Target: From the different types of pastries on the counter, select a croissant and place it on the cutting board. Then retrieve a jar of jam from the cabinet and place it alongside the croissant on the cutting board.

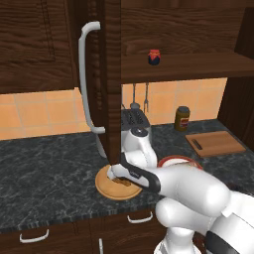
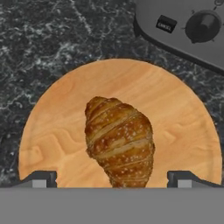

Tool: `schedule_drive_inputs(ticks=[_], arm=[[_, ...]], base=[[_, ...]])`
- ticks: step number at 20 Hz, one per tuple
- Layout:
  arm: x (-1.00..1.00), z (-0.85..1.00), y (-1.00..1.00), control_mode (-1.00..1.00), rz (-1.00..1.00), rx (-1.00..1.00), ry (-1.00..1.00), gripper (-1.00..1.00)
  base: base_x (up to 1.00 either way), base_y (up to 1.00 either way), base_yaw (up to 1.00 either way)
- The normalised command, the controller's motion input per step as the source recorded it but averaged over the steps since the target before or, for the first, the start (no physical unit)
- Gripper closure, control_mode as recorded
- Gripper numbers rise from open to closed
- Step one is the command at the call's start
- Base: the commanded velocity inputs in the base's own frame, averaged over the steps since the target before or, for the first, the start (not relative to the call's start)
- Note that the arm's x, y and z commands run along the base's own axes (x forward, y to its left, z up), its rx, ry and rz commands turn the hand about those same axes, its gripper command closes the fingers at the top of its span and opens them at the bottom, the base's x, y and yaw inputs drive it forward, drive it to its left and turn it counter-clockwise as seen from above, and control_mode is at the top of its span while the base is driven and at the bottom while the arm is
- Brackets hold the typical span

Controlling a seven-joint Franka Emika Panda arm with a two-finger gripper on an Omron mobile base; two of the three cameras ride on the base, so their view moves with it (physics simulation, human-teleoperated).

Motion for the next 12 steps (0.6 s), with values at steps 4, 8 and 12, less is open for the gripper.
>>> schedule_drive_inputs(ticks=[4, 8, 12], arm=[[0.0, -0.18, 0.0, -1.0, 0.02, 0.0, 0.0, -1.0], [0.0, -0.23, 0.0, -1.0, 0.03, 0.0, 0.0, -1.0], [0.0, -0.18, 0.0, -1.0, 0.02, 0.0, 0.0, -1.0]], base=[[0.0, 0.0, 0.0], [0.0, 0.0, 0.0], [0.0, 0.0, 0.0]])
